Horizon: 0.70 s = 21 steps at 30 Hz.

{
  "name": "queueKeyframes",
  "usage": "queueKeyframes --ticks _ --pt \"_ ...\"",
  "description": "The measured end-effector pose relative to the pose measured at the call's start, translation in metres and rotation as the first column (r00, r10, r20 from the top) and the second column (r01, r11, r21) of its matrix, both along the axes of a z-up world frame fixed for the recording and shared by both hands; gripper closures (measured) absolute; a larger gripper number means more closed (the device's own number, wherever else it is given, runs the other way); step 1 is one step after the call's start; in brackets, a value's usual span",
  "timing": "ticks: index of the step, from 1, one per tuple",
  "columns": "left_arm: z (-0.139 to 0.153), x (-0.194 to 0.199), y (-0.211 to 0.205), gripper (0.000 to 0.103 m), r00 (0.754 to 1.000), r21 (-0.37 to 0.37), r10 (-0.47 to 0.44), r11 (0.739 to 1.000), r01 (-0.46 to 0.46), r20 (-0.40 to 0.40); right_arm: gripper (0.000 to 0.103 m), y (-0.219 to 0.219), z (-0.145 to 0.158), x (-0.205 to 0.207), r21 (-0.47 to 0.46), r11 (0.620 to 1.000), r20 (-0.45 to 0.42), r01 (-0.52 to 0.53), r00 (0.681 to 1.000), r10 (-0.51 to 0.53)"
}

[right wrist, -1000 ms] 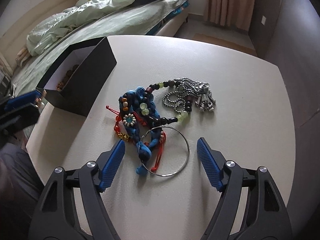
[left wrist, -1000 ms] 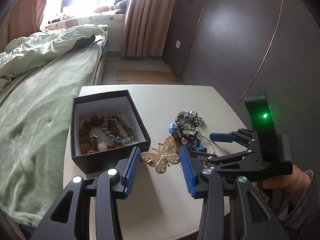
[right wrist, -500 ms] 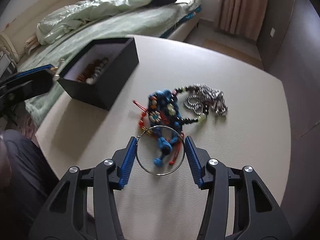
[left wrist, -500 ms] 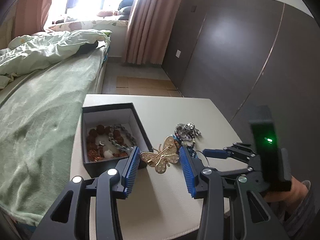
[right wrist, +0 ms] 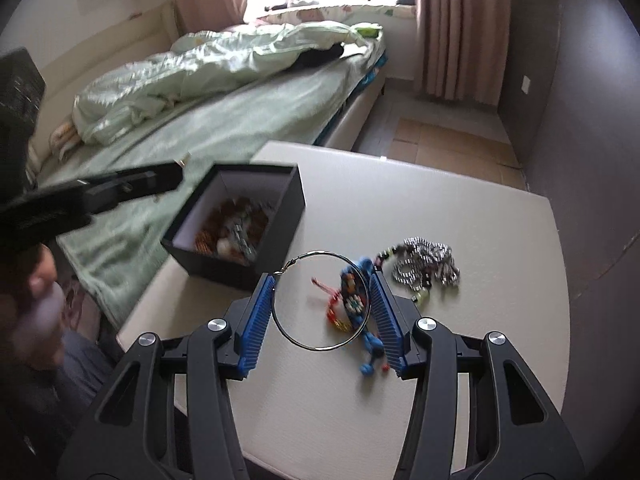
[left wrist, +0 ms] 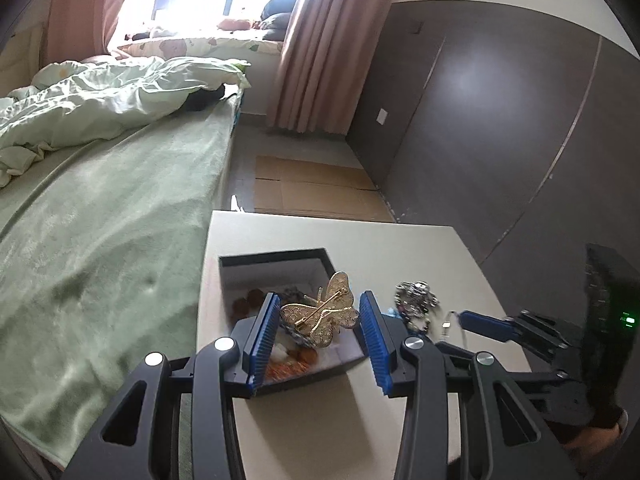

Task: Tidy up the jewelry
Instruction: 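Grasp and lift the gold butterfly brooch with the left gripper while the right grasps the silver hoop, then lower the butterfly brooch and silver hoop into the black box and open both grippers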

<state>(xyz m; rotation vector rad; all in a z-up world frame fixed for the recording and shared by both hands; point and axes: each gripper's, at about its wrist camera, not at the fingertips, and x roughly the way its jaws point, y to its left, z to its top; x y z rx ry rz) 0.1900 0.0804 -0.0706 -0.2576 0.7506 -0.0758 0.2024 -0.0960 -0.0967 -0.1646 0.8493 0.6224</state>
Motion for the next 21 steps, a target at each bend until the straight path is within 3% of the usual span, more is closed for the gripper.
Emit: queueKeyframes --ticks 11,13,15,21 --pt "-0.017 0.032 0.021 0.063 0.997 -0.028 0.047 0.998 -0.049 -0.058 0.053 0.018 0.012 0.004 0.088 0.992 0.003 0.086 0.996 -0.087" --pt "-0.023 0.034 0.023 0.058 0.996 -0.05 0.044 0.998 -0.048 -0.08 0.053 0.023 0.012 0.005 0.092 0.991 -0.002 0.096 0.995 -0.096" --pt "-0.025 0.033 0.025 0.041 0.996 -0.06 0.054 0.997 -0.059 -0.074 0.053 0.026 0.011 0.008 0.099 0.989 -0.001 0.107 0.994 -0.108" --pt "-0.019 0.021 0.038 0.041 0.995 -0.091 0.097 0.991 -0.1 -0.037 0.053 0.038 0.014 0.017 0.109 0.989 0.01 0.102 0.995 -0.104"
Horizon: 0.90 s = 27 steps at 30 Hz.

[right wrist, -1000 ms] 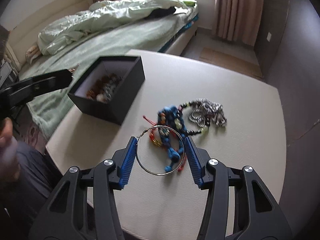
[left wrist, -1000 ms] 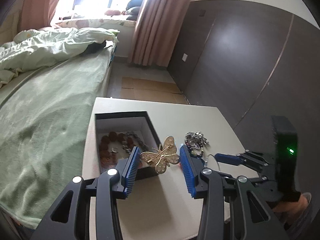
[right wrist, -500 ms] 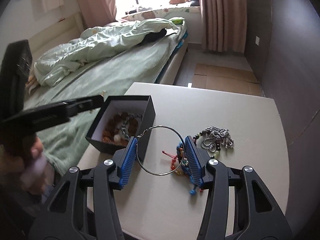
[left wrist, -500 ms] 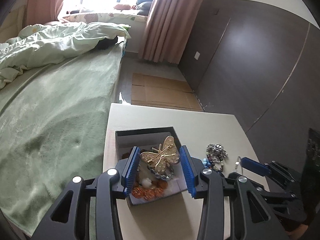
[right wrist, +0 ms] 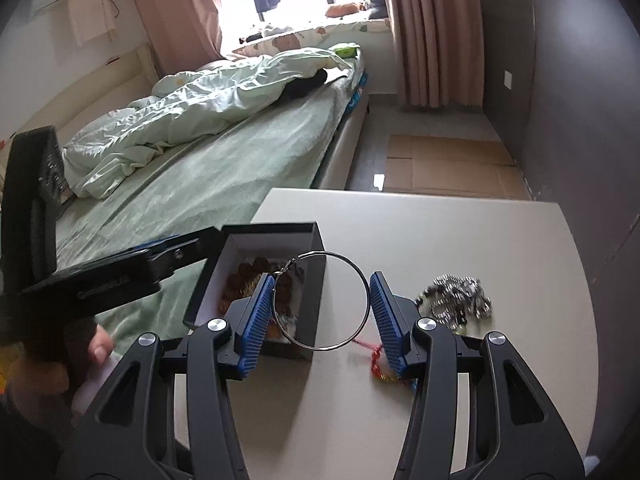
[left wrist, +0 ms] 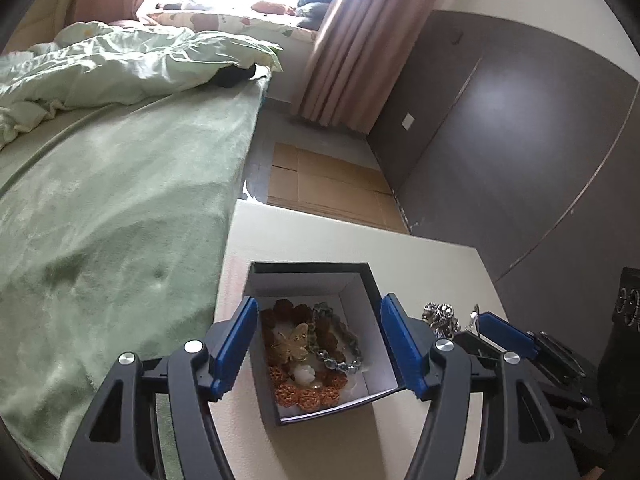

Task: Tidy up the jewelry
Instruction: 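Lower the butterfly brooch and silver hoop into the black box and open both grippers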

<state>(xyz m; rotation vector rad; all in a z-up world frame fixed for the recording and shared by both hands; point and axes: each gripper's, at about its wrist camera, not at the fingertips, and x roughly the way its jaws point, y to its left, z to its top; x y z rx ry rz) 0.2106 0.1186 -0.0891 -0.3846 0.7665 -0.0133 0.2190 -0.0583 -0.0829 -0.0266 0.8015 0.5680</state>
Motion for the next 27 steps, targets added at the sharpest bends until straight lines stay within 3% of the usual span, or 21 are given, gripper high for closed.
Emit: queueKeyframes --ticks 7,10,21,23,24,25,27 --pt "0.009 -0.023 0.011 0.041 0.998 0.009 0.052 0.999 -0.053 0.034 0.053 0.018 0.003 0.005 0.023 0.999 0.006 -0.041 0.999 0.041" --pt "0.015 -0.032 0.02 0.035 0.995 -0.002 0.075 0.997 -0.075 0.059 0.053 0.033 0.002 0.009 0.027 0.997 0.006 -0.067 0.998 0.067" --pt "0.021 -0.051 0.044 0.029 0.988 0.005 0.138 0.99 -0.139 0.067 0.052 0.078 -0.003 0.007 -0.011 0.986 0.031 -0.166 0.986 0.166" --pt "0.021 -0.053 0.046 0.028 0.987 0.005 0.147 0.989 -0.147 0.069 0.039 0.082 -0.006 0.007 -0.044 0.985 0.01 -0.166 0.986 0.166" --pt "0.021 -0.054 0.046 0.027 0.987 0.008 0.146 0.989 -0.147 0.069 0.021 0.081 -0.007 0.007 -0.054 0.986 0.005 -0.157 0.988 0.157" --pt "0.02 -0.054 0.045 0.027 0.988 0.016 0.142 0.99 -0.143 0.067 0.012 0.078 -0.006 0.007 -0.063 0.989 0.015 -0.13 0.991 0.132" --pt "0.021 -0.053 0.04 0.026 0.99 0.038 0.127 0.991 -0.13 0.066 0.012 0.066 -0.002 0.007 -0.053 0.994 0.024 -0.095 0.995 0.096"
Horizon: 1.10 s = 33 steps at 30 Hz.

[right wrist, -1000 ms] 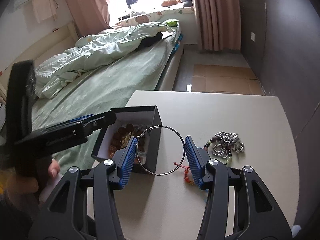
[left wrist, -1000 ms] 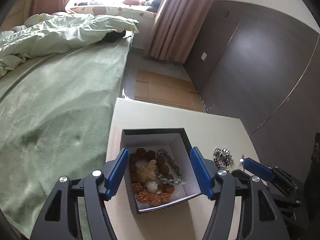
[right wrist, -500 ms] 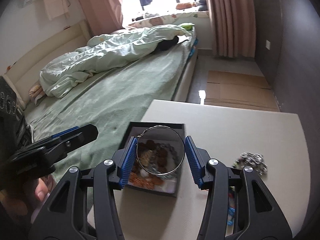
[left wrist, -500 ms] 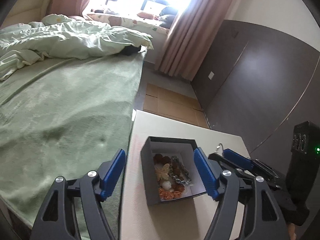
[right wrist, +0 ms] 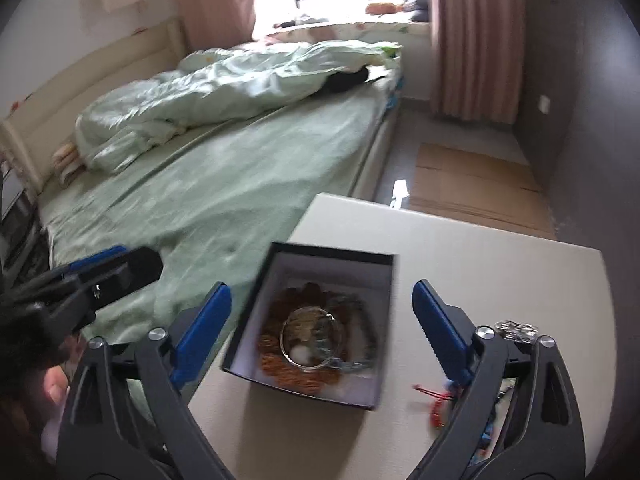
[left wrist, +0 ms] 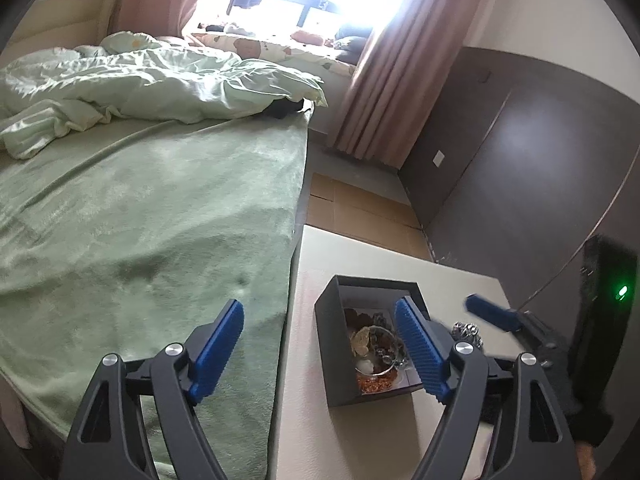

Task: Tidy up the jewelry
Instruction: 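Lower the butterfly brooch and silver hoop into the black box and open both grippers, then move the left tool to the blue knotted bracelet while the right approaches the dark bead strand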

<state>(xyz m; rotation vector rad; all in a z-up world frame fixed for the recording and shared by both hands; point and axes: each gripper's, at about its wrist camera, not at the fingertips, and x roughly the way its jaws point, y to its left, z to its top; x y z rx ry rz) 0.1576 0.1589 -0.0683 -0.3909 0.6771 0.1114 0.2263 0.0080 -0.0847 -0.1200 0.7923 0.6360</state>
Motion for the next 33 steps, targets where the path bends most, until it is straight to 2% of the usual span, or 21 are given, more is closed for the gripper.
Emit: queueKeyframes --ticks 3,8,12,19,22,25,29,33 --pt "0.002 0.0 -0.007 0.022 1.0 0.037 -0.012 0.999 0.012 0.01 0.012 -0.028 0.004 0.004 0.038 0.998 -0.035 0.046 0.998 -0.044" --pt "0.004 0.002 -0.025 0.022 0.998 0.081 -0.067 0.995 0.065 0.021 0.011 -0.085 0.011 0.01 0.079 0.986 -0.069 0.146 0.988 -0.141" --pt "0.006 0.006 -0.044 0.022 0.993 0.104 -0.114 0.988 0.11 0.026 0.009 -0.118 0.01 0.019 0.061 0.974 -0.077 0.219 0.974 -0.214" --pt "0.007 0.011 -0.075 0.022 0.981 0.123 -0.193 0.974 0.188 0.03 0.009 -0.158 0.01 0.023 0.055 0.961 -0.076 0.273 0.96 -0.268" --pt "0.006 0.014 -0.087 0.024 0.974 0.121 -0.227 0.967 0.222 0.027 0.009 -0.171 0.01 0.024 0.054 0.952 -0.074 0.301 0.952 -0.297" --pt "0.002 0.019 -0.101 0.031 0.964 0.12 -0.265 0.958 0.262 0.014 0.009 -0.183 0.01 0.022 0.061 0.944 -0.081 0.325 0.944 -0.32" --pt "-0.005 0.028 -0.124 0.041 0.948 0.11 -0.317 0.942 0.317 -0.013 0.009 -0.2 0.007 0.017 0.086 0.928 -0.128 0.362 0.928 -0.35" --pt "-0.014 0.037 -0.145 0.044 0.934 0.107 -0.355 0.928 0.357 -0.037 0.009 -0.211 0.003 0.015 0.093 0.915 -0.158 0.393 0.913 -0.376"
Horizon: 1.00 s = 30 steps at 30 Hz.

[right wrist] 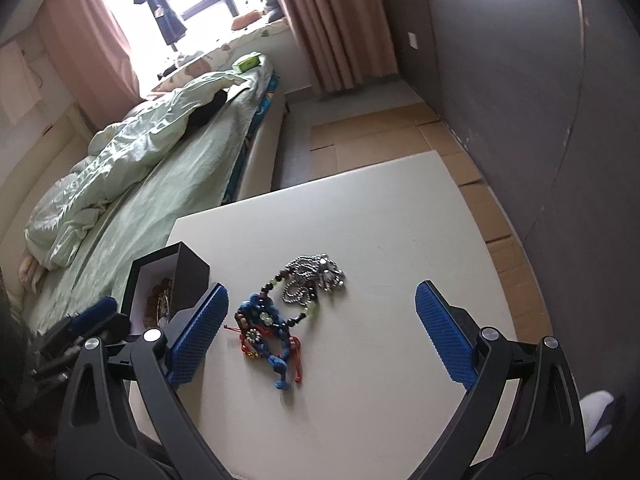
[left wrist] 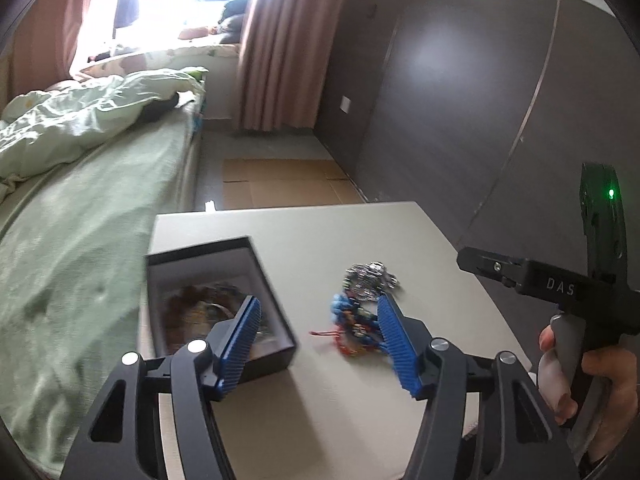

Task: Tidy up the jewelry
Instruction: 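Move the left tool to the blue knotted bracelet while the right approaches the dark bead strand, then close the left gripper on the blue knotted bracelet and lift it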

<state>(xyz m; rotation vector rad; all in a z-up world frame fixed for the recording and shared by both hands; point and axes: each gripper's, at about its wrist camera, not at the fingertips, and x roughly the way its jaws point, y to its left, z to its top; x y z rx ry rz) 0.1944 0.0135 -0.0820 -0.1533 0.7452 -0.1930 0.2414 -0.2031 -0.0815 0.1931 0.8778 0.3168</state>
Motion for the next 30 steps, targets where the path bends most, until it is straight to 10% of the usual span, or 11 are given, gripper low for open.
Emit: queueKeyframes --ticks 10,30 --pt "-0.025 0.025 -0.043 0.056 0.997 0.025 -0.043 0.999 0.045 -0.069 0.036 -0.029 -0.015 0.007 0.034 0.996 -0.088 0.078 0.993 -0.075" --pt "-0.069 0.066 -0.06 0.062 0.976 0.113 0.099 0.991 -0.078 -0.192 0.041 -0.038 -0.026 0.015 0.057 0.997 -0.144 0.045 0.989 -0.036"
